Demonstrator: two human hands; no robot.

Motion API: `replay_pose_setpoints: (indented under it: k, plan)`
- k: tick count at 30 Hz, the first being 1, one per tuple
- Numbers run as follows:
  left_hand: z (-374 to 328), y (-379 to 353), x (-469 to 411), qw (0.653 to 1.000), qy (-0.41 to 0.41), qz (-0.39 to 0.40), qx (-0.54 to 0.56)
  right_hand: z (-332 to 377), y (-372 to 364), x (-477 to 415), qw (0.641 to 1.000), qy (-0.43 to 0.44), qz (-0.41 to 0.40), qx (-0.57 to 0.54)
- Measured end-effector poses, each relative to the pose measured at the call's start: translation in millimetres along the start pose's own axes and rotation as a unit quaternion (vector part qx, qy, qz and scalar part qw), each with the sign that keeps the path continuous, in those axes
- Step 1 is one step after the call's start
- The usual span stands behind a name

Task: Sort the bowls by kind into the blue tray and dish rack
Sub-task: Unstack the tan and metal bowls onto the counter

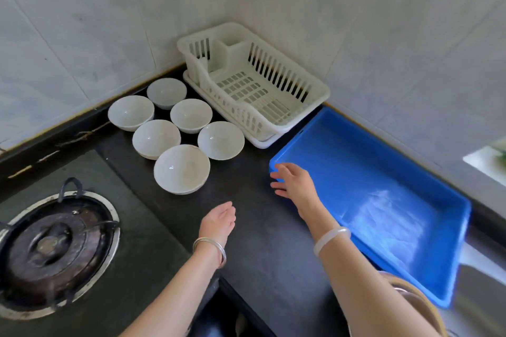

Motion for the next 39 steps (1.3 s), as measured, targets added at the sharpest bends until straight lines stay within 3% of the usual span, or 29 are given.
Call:
replay_pose_setpoints:
  k: [4,7,13,20,27,35,39]
  plan:
    - [13.7,-62.9,35.5,0.985,-0.030,0.107,-0.134,-28.0,77.3,54.4,0.997,0.021,-0.070,0.028]
    - [30.6,-109.7,71.5,0.951,-0.070,0.183,-0.241,-58.4,136.6,97.0,0.986,0.017,-0.152,0.061]
    - [70.2,-184.3,129.9,0.867,-0.136,0.278,-0.390,-127.8,232.2,185.9,0.919,-0.029,-0.338,0.203]
    - [102.1,-215.7,154.4,0.787,-0.190,0.288,-0.512,-191.1,252.6,218.1,0.902,-0.110,-0.342,0.239]
    - [106.7,-221.5,155.3,0.784,-0.203,0.269,-0.521,-198.0,254.8,219.0,0.894,-0.115,-0.377,0.213]
    - [108.9,-220.4,154.2,0.796,-0.203,0.267,-0.504,-195.1,261.0,224.3,0.894,-0.125,-0.354,0.246]
    - [109.5,-218.9,154.2,0.810,-0.201,0.261,-0.484,-196.1,268.5,231.4,0.912,-0.116,-0.356,0.166]
Point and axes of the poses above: each hand's wrist, its own x-axis away from the middle knuckle, its own y-axis out of the back of the hand, z = x × y, the point moved 6 cm from there along -x, towards the middle knuckle, and after that the axes turned 1 degree about -x, right-handed, at the moved point
